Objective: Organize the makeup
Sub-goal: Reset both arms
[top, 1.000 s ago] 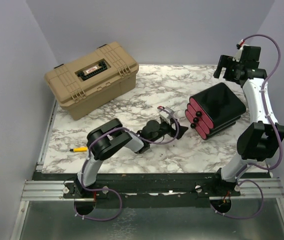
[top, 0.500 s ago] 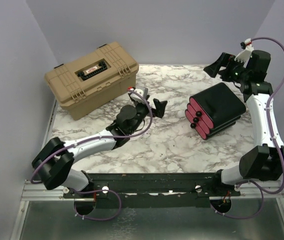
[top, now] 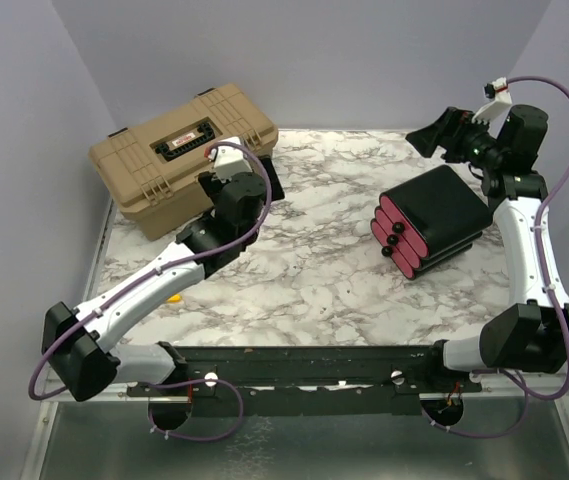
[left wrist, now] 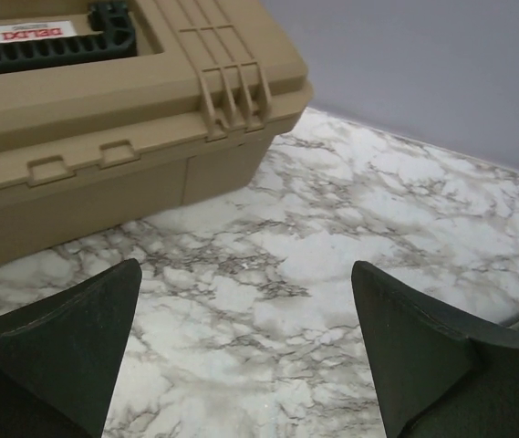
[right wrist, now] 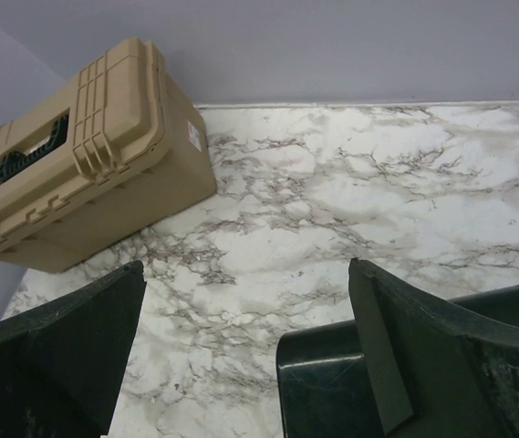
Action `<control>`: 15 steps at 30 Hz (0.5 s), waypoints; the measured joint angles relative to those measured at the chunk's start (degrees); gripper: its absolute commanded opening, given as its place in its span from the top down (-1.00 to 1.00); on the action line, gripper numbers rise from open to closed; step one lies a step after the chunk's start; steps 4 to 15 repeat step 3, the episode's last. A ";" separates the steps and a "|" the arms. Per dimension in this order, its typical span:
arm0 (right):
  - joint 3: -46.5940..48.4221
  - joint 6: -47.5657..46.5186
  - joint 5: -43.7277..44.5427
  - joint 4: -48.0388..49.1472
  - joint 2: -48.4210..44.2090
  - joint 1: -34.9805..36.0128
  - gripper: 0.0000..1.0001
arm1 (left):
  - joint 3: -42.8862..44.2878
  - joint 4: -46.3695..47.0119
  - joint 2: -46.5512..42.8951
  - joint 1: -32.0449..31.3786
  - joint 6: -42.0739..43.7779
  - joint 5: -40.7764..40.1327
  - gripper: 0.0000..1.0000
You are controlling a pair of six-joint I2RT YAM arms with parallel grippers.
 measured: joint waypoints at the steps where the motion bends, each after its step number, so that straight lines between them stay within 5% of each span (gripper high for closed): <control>1: 0.00 0.00 0.00 0.00 0.00 0.00 -1.00 | 0.00 -1.18 -0.22 0.00 -0.11 -0.96 -0.98; 15: 0.02 0.00 0.04 0.00 0.00 0.00 -1.00 | 0.00 -3.41 -0.33 0.00 -0.42 -3.02 -0.98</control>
